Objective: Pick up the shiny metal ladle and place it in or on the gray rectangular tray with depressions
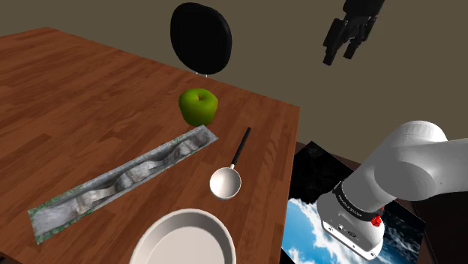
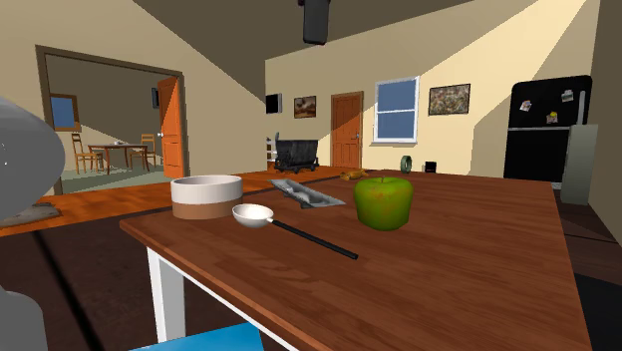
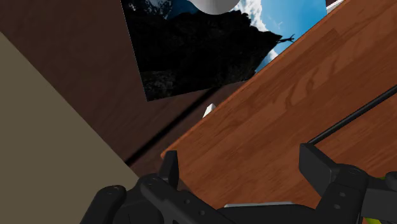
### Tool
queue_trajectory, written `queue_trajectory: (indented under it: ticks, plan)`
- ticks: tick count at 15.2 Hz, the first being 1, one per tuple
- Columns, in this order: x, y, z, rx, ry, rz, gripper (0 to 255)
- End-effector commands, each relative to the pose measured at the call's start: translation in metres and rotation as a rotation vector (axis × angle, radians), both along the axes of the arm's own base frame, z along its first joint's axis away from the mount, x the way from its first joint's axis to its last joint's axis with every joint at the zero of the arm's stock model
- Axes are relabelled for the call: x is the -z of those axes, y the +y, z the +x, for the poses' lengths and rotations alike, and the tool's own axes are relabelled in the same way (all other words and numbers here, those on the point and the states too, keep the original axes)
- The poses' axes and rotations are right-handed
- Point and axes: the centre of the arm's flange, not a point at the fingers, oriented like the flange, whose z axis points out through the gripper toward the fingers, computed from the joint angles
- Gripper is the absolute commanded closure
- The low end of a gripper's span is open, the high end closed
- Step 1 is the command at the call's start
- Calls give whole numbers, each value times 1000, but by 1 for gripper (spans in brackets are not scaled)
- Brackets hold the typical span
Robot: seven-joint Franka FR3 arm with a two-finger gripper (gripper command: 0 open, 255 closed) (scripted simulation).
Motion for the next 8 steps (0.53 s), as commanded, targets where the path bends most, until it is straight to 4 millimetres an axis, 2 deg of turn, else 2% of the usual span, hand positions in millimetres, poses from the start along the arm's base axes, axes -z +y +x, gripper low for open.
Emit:
queue_trajectory:
  ticks: [1,8]
  plan:
    - [0,0,0,0,0,0,0]
    - [57,67,-27,231,-60,7,0]
